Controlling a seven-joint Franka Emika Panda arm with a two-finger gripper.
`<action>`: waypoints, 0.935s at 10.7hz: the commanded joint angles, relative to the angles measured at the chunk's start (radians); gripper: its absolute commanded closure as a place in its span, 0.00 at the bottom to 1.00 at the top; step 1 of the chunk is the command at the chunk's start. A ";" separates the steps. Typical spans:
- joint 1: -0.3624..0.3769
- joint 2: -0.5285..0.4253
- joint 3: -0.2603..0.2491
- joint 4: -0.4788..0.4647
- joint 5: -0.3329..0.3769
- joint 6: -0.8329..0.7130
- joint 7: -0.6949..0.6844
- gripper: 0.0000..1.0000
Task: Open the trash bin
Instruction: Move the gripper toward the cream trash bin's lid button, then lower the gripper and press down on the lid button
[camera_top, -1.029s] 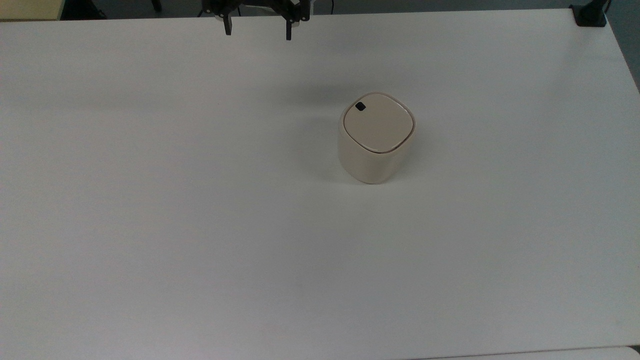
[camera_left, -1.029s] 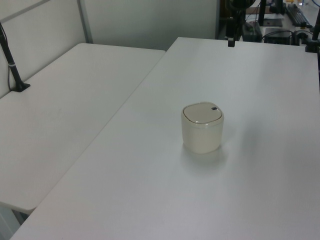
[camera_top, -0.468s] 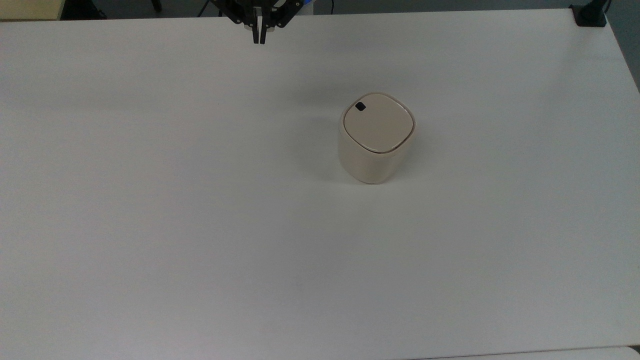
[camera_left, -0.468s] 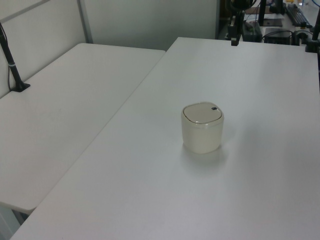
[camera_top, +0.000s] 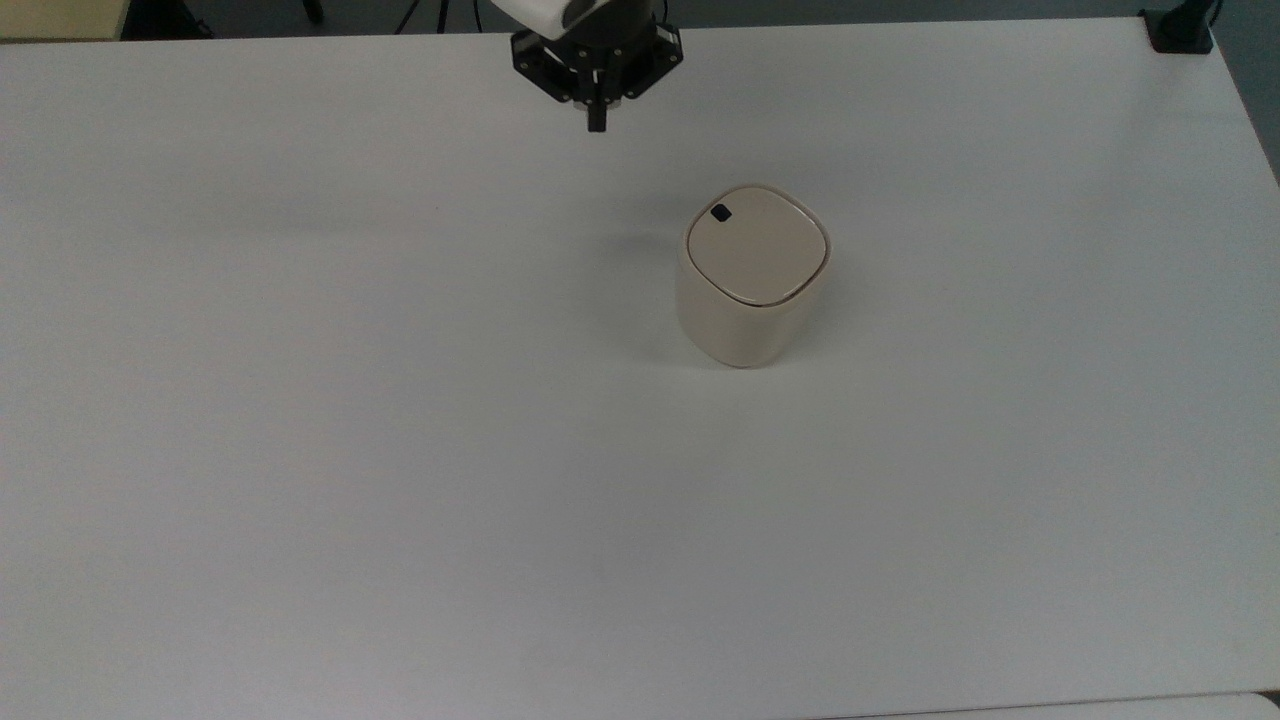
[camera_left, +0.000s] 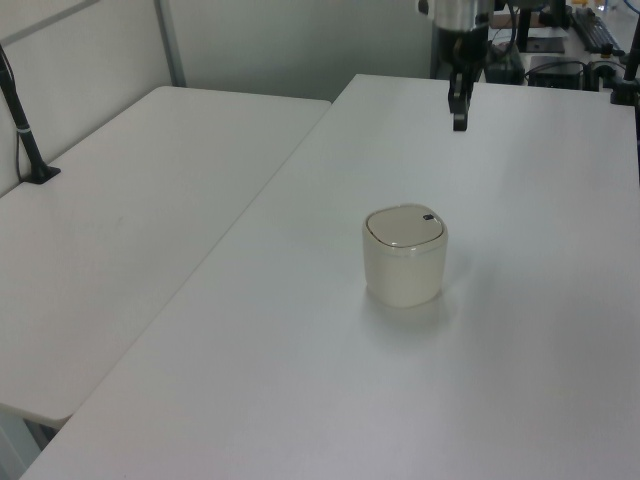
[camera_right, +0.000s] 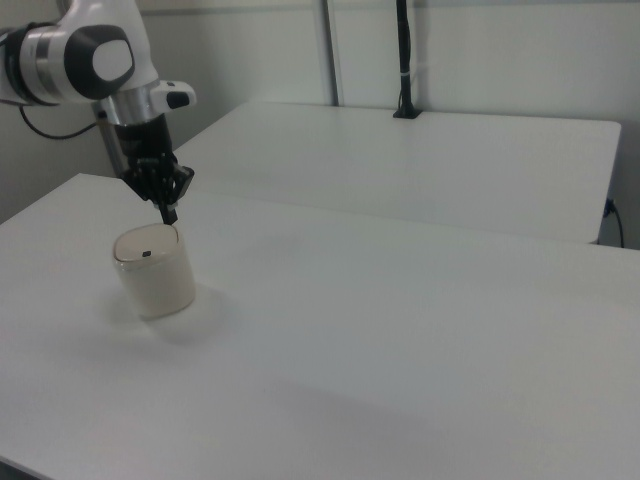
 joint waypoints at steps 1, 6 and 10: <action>0.018 0.031 0.037 -0.058 -0.001 0.119 -0.088 1.00; 0.094 0.107 0.040 -0.053 -0.001 0.235 -0.169 1.00; 0.120 0.146 0.040 -0.056 0.002 0.238 -0.267 1.00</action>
